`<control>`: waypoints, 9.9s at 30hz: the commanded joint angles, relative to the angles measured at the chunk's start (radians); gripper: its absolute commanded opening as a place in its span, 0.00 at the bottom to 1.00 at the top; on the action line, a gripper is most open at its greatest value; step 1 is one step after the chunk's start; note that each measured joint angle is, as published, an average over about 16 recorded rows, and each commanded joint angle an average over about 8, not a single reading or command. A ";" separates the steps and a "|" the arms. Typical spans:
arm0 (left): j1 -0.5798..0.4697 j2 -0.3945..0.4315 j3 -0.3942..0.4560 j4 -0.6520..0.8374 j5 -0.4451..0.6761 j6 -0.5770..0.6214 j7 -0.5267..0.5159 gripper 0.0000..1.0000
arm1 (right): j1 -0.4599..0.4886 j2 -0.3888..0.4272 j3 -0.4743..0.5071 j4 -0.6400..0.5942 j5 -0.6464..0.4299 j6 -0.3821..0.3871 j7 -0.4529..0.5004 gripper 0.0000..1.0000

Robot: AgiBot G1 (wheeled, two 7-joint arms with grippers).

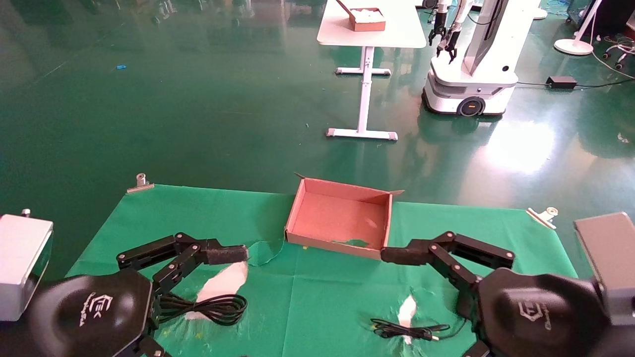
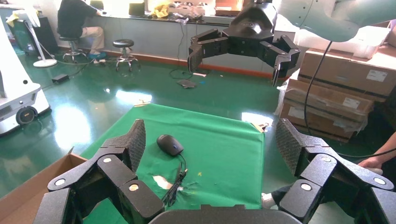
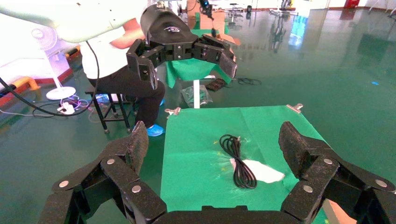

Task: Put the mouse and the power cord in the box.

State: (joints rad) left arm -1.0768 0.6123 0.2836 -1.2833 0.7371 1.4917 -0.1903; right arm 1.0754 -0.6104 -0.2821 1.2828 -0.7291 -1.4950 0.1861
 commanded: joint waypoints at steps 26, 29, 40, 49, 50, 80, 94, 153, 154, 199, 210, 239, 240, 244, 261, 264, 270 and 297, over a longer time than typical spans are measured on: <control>0.000 0.000 0.000 0.000 0.000 0.000 0.000 1.00 | 0.000 0.000 0.000 0.000 0.000 0.000 0.000 1.00; 0.000 0.000 0.000 0.000 0.000 0.000 0.000 1.00 | 0.000 0.000 0.000 0.000 0.000 0.000 0.000 1.00; -0.005 -0.012 0.023 -0.013 0.063 -0.007 -0.007 1.00 | -0.013 0.008 -0.011 -0.002 -0.033 0.007 -0.005 1.00; -0.179 0.044 0.248 -0.063 0.639 -0.044 -0.156 1.00 | -0.021 0.025 -0.089 0.039 -0.307 0.134 0.007 1.00; -0.207 0.064 0.276 -0.063 0.714 -0.045 -0.179 1.00 | -0.013 0.021 -0.100 0.044 -0.339 0.150 0.019 1.00; -0.364 0.444 0.598 0.167 1.586 -0.214 -0.425 1.00 | 0.055 0.001 -0.162 0.047 -0.496 0.203 0.120 1.00; -0.420 0.512 0.603 0.374 1.630 -0.297 -0.383 1.00 | 0.042 0.008 -0.168 0.049 -0.512 0.208 0.117 1.00; -0.433 0.532 0.601 0.445 1.617 -0.324 -0.343 0.00 | 0.319 -0.423 -0.452 -0.462 -1.155 0.324 0.012 0.00; -0.433 0.532 0.601 0.445 1.617 -0.324 -0.343 0.00 | 0.319 -0.423 -0.452 -0.461 -1.155 0.324 0.012 0.00; -0.600 0.587 0.473 0.412 1.403 -0.347 -0.286 0.00 | 0.460 -0.333 -0.384 -0.406 -1.164 0.375 0.042 0.00; -0.528 0.761 0.631 0.500 1.396 -0.803 -0.028 0.00 | 0.542 -0.205 -0.346 -0.261 -1.198 0.341 0.146 0.00; -0.586 0.762 1.111 0.595 1.247 -1.117 -0.138 1.00 | 0.543 -0.167 -0.331 -0.070 -1.198 0.315 0.245 0.00; -0.592 0.762 1.114 0.608 1.245 -1.125 -0.147 1.00 | 0.547 -0.170 -0.330 -0.070 -1.195 0.315 0.242 0.00; -0.625 0.758 1.116 0.693 1.242 -1.158 -0.194 1.00 | 0.563 -0.187 -0.329 -0.076 -1.186 0.320 0.220 0.00; -0.725 0.731 1.130 0.977 1.289 -1.146 -0.307 1.00 | 0.636 -0.452 -0.370 -0.274 -1.178 0.442 0.010 0.00; -0.726 0.731 1.134 0.974 1.297 -1.145 -0.318 1.00 | 0.645 -0.546 -0.390 -0.361 -1.204 0.514 -0.053 0.00; -0.726 0.730 1.141 0.968 1.310 -1.143 -0.339 1.00 | 0.643 -0.715 -0.441 -0.574 -1.249 0.672 -0.160 0.00; -0.727 0.728 1.150 0.962 1.327 -1.142 -0.364 1.00 | 0.618 -0.767 -0.594 -0.743 -1.228 0.816 -0.198 1.00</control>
State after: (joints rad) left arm -1.8037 1.3401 1.4334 -0.3221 2.0638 0.3496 -0.5547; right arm 1.6929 -1.3767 -0.8767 0.5401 -1.9560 -0.6788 -0.0116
